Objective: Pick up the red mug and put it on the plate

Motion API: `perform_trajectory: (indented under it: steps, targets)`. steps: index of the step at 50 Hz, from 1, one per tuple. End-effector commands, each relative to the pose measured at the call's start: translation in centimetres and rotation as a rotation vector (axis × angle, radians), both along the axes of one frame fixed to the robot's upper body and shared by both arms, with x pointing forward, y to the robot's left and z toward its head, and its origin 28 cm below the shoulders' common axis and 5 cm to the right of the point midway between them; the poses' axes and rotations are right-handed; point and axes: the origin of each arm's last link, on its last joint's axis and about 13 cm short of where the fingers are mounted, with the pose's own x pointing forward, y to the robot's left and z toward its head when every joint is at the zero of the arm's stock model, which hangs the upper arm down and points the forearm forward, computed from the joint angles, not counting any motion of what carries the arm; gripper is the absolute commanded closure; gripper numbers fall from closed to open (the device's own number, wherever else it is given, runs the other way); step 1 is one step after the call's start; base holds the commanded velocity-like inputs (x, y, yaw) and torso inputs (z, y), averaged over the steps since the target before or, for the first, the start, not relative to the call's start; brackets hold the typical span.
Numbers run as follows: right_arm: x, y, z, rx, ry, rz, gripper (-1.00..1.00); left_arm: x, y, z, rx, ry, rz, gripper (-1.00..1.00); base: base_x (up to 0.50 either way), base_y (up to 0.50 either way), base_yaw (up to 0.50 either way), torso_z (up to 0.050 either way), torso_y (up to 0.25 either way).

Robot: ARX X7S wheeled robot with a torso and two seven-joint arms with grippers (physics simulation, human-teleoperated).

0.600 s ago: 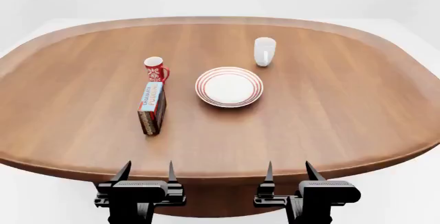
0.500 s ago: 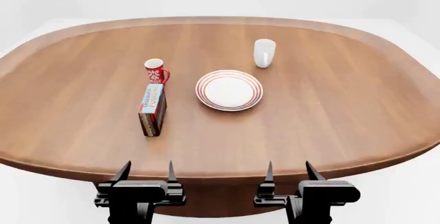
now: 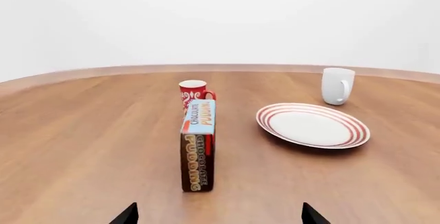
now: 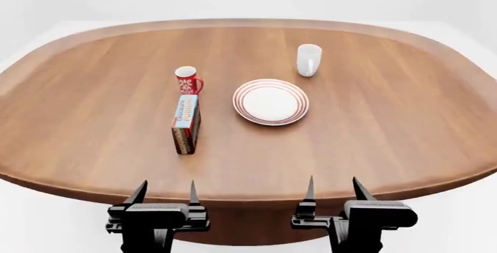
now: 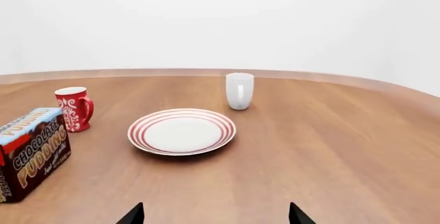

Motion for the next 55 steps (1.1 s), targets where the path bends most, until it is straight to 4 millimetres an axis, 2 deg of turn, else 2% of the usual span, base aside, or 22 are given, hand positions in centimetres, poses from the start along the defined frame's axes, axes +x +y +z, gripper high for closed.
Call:
perform_trajectory:
  steps: [1, 29, 51, 55]
  targets:
    - [-0.06, 0.05, 0.30, 0.000, -0.008, 0.003, -1.00, -0.02, 0.09, 0.23, 0.000, -0.006, 0.002, -1.00, 0.00, 0.50, 0.00, 0.000, 0.000]
    - [-0.01, 0.19, 0.40, -0.039, -0.004, 0.004, -1.00, -0.03, 0.08, 0.27, -0.001, -0.011, -0.002, -1.00, 0.00, 0.48, 0.00, 0.000, 0.000]
    - [-0.03, 0.23, 0.63, -0.068, 0.002, -0.004, -1.00, -0.10, 0.04, 0.14, -0.006, -0.005, -0.005, -1.00, 0.00, 0.01, 0.00, 0.000, 0.000]
    - [-0.14, 0.25, 0.63, -0.058, -0.011, 0.012, -1.00, -0.12, 0.03, 0.09, -0.004, -0.004, -0.005, -1.00, 0.36, 0.00, 0.00, 0.000, 0.000]
